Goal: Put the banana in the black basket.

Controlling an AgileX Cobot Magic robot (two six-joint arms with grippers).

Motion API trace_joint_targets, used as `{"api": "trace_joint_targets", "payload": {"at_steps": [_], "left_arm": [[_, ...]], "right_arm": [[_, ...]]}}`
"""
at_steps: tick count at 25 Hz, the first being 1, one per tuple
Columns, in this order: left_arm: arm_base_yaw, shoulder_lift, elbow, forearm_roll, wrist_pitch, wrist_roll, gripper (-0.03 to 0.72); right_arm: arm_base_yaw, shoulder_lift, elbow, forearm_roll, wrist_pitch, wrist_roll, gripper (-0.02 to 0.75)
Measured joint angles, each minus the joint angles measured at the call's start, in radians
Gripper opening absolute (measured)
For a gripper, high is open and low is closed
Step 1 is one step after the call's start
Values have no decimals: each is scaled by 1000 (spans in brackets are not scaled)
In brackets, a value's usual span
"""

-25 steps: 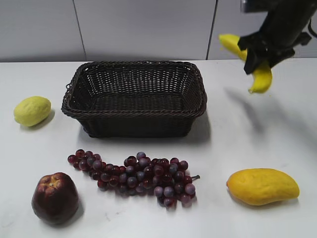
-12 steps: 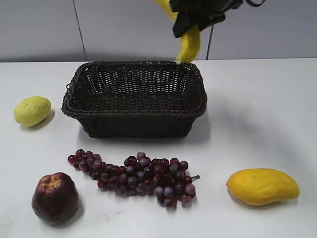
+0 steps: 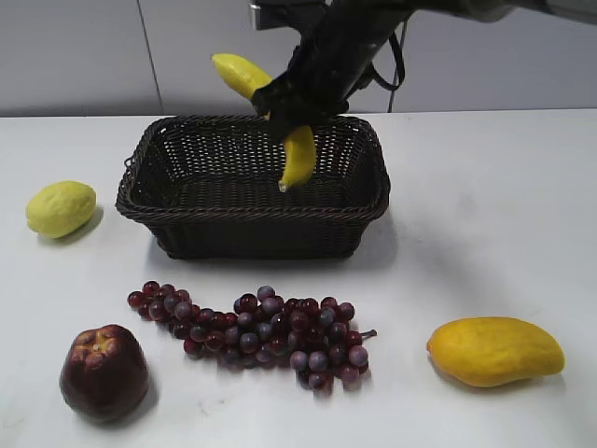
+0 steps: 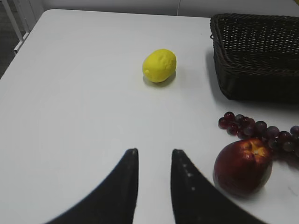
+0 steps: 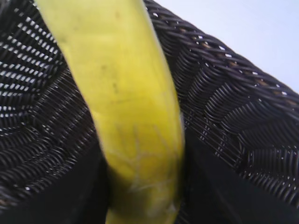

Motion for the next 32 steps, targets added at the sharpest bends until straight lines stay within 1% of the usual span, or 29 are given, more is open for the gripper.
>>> {"api": "trace_joint_targets", "payload": {"at_steps": [2, 4, 6, 7, 8, 10, 15, 22, 27, 32], "left_arm": [[0, 0, 0, 0, 0, 0, 233], [0, 0, 0, 0, 0, 0, 233], [0, 0, 0, 0, 0, 0, 233], [0, 0, 0, 0, 0, 0, 233], [0, 0, 0, 0, 0, 0, 233], [0, 0, 0, 0, 0, 0, 233], [0, 0, 0, 0, 0, 0, 233], [0, 0, 0, 0, 0, 0, 233], [0, 0, 0, 0, 0, 0, 233], [0, 0, 0, 0, 0, 0, 233]], "right_arm": [[-1, 21, 0, -18, -1, 0, 372], [-1, 23, 0, -29, -2, 0, 457], [-1, 23, 0, -33, -12, 0, 563], [-1, 23, 0, -38, -14, 0, 595], [-1, 23, 0, -40, -14, 0, 609], [-1, 23, 0, -42, -8, 0, 623], [-1, 1, 0, -75, 61, -1, 624], [-1, -130, 0, -224, 235, 4, 643], [-1, -240, 0, -317, 345, 60, 644], [-1, -369, 27, -388, 369, 134, 644]]}}
